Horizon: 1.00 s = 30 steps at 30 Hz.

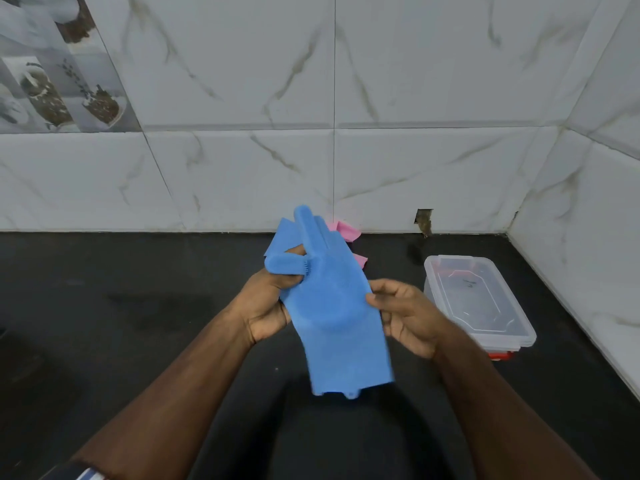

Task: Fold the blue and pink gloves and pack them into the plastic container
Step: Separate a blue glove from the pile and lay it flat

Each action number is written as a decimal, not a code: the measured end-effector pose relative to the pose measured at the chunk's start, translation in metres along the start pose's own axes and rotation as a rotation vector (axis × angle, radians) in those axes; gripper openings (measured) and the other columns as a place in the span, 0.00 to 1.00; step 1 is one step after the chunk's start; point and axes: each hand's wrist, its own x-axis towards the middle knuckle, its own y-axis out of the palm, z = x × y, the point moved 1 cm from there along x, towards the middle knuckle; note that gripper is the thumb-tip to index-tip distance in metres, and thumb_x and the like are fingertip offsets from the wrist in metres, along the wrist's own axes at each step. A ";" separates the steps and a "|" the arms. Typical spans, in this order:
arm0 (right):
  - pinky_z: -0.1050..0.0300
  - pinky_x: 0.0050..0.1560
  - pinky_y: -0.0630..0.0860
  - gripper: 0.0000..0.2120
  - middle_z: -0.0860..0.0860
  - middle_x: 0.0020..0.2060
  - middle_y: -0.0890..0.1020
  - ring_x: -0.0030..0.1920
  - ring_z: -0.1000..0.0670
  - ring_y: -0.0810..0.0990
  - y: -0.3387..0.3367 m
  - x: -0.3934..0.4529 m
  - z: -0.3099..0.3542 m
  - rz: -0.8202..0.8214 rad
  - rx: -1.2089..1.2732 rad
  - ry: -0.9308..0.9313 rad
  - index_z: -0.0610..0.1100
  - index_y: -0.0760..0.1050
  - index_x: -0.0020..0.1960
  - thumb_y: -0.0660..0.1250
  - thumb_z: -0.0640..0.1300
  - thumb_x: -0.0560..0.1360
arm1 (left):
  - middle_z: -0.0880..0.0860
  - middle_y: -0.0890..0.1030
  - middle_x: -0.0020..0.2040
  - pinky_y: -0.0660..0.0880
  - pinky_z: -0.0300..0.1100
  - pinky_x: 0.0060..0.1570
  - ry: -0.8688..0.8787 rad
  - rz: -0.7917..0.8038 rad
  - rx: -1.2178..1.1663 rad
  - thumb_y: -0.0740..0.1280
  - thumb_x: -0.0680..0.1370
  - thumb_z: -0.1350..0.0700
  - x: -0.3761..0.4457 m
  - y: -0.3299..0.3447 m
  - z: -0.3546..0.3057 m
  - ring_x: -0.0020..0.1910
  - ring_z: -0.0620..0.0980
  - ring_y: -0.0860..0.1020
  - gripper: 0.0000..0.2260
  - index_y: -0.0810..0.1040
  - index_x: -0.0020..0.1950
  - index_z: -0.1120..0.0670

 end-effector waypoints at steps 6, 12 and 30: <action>0.54 0.51 0.79 0.12 0.48 0.46 0.86 0.48 0.49 0.85 0.006 0.031 -0.003 -0.212 -0.781 -0.088 0.47 0.81 0.58 0.72 0.45 0.75 | 0.58 0.82 0.62 0.76 0.61 0.61 -0.125 -0.384 0.000 0.65 0.79 0.59 -0.044 -0.056 0.057 0.59 0.58 0.81 0.16 0.78 0.66 0.52; 0.53 0.55 0.79 0.10 0.54 0.45 0.85 0.46 0.54 0.83 0.009 0.017 -0.041 -0.363 -1.031 -0.003 0.49 0.81 0.55 0.67 0.44 0.75 | 0.53 0.78 0.62 0.76 0.49 0.56 -0.112 -0.966 0.532 0.65 0.76 0.66 -0.075 -0.115 0.101 0.54 0.51 0.79 0.21 0.73 0.66 0.48; 0.55 0.64 0.72 0.14 0.53 0.61 0.79 0.60 0.52 0.75 0.001 -0.035 -0.069 -0.142 -1.634 0.046 0.52 0.77 0.63 0.61 0.45 0.80 | 0.40 0.81 0.53 0.75 0.46 0.54 0.091 -0.220 1.630 0.65 0.78 0.50 -0.053 -0.093 0.100 0.54 0.44 0.77 0.07 0.81 0.54 0.43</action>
